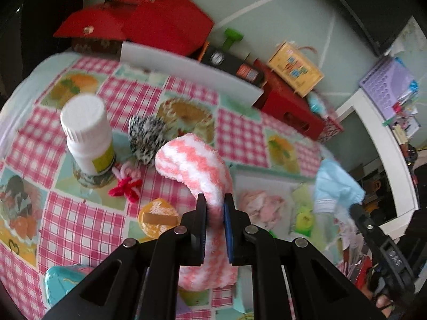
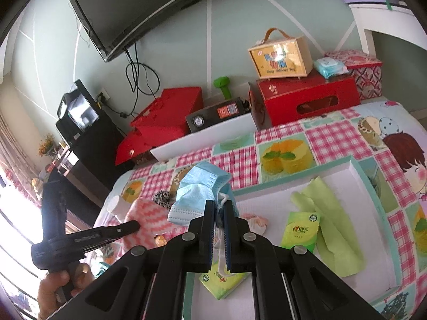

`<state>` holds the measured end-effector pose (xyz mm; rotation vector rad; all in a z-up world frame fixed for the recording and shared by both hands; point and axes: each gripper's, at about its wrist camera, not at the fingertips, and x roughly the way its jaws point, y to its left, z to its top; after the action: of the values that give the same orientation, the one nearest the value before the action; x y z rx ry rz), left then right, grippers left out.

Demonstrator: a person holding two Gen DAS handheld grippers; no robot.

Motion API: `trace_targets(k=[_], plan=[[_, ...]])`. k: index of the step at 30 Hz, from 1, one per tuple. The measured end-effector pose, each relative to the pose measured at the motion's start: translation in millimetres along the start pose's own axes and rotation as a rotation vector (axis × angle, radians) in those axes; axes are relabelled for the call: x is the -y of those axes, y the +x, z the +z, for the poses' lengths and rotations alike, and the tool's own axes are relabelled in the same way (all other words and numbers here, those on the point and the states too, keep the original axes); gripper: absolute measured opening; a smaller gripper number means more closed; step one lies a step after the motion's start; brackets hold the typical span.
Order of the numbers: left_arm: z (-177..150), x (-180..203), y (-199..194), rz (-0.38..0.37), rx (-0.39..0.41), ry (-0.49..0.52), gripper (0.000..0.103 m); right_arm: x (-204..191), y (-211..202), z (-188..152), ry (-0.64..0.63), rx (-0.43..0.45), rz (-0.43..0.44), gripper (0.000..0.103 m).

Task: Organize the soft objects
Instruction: 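Carry the pink zigzag cloth with left tool while right carries the mask to tray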

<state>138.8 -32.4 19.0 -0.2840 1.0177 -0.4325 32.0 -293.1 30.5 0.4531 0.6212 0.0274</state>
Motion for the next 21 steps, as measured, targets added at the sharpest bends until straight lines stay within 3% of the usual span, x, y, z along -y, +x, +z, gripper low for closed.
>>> trace_targets(k=[9, 21], plan=[[3.9, 33.2, -40.3, -0.061, 0.118, 0.087, 0.012, 20.1, -31.7, 12.9, 0.041, 0.099, -0.069, 0.007], [-6.0, 85.1, -27.4, -0.122, 0.113, 0.205, 0.012, 80.6, -63.6, 20.9, 0.155, 0.179, -0.24, 0.007]])
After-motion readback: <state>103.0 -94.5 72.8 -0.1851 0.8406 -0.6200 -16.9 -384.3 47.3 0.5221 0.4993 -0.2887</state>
